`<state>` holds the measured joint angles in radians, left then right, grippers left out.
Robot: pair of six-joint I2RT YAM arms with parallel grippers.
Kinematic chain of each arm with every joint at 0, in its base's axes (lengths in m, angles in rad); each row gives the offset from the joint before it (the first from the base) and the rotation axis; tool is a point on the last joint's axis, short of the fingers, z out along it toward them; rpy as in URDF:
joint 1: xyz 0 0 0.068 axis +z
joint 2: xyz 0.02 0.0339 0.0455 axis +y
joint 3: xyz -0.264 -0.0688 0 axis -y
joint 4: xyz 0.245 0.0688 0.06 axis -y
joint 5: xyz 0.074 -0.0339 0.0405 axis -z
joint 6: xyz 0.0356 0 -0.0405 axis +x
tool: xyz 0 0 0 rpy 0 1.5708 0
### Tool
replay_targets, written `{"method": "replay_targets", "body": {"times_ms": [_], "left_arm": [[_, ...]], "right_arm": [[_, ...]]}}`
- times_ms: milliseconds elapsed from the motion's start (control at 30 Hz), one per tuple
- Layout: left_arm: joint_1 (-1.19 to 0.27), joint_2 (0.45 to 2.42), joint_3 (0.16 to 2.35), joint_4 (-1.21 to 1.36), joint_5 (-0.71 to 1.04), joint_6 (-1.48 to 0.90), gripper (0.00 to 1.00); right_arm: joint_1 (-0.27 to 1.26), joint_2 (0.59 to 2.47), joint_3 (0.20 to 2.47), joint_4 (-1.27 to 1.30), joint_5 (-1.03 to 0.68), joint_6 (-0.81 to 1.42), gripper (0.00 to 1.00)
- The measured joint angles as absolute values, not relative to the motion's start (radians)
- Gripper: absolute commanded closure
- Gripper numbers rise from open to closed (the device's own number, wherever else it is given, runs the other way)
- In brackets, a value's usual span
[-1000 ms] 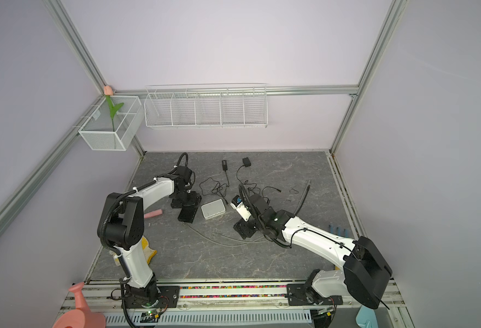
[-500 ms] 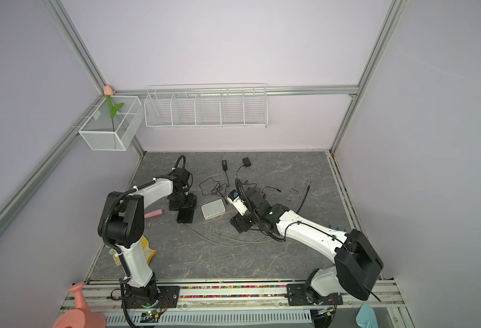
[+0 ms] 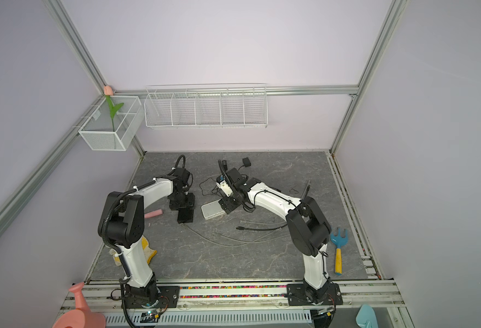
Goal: Insert the plug into the switch port
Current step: 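Grasp the black power cable plug beside the white router with the right gripper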
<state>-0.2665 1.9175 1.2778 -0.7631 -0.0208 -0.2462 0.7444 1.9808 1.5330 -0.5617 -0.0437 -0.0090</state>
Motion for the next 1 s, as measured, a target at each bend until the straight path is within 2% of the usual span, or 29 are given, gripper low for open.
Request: {"method": "replay_targets", "body": {"times_ms": [233, 433, 733, 1000], "left_arm": [[-0.269, 1.837, 1.237, -0.762, -0.022, -0.250, 0.92], [-0.273, 1.557, 1.219, -0.750, -0.030, -0.266, 1.00], [-0.324, 1.204, 1.082, -0.666, -0.027, -0.288, 1.00], [-0.340, 1.005, 0.952, -0.612, 0.018, -0.333, 1.00]], "right_arm": [[0.727, 2.134, 1.686, -0.648, -0.046, -0.025, 0.26], [0.723, 2.210, 1.810, -0.688, -0.032, -0.043, 0.36], [0.717, 2.316, 1.954, -0.743, 0.001, -0.048, 0.47], [0.714, 2.367, 1.996, -0.765, 0.036, -0.043, 0.50]]}}
